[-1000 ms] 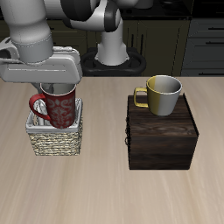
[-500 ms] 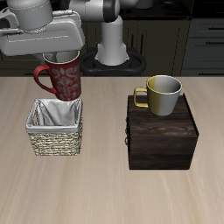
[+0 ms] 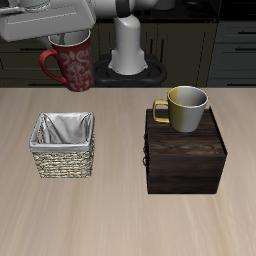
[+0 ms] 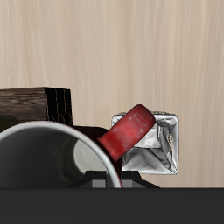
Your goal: Place the red mug in the basket
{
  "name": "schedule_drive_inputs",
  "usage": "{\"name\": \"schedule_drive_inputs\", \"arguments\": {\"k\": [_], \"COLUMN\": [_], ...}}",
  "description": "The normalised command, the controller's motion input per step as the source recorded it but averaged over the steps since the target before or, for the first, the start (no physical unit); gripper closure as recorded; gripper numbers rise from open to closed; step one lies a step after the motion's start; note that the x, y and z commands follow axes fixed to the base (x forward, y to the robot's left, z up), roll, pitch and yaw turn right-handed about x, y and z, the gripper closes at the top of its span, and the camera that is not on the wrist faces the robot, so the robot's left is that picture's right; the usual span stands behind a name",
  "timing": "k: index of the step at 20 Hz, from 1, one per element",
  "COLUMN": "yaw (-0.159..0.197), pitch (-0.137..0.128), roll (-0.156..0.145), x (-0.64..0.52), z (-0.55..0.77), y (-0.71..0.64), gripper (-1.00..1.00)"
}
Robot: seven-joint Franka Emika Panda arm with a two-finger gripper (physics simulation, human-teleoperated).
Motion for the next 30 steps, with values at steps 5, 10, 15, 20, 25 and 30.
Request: {"name": "schedule_drive_inputs", "arguments": {"k": [5,10,15,20,25,30], "yaw": [0.003,0.014,-0.003,-0.013,-0.004,-0.003], "pitch": [-0.044,-0.029,-0.033,-0.011,-0.003,0.010], "roll": [0.008,-0.013,-0.033,-0.035,-0.017,-0.010], "x": [-0.24,-0.17,-0.12,-0.09,-0.10,-0.05], "z": [0.01,-0.11,-0.03,-0.08,-0.17,-0.23], "y": [-0.07,-0.15,-0.22,-0.30,-0.19,-0.11], "gripper": [1.00,1.00,1.00,1.00,1.00,1.00]}}
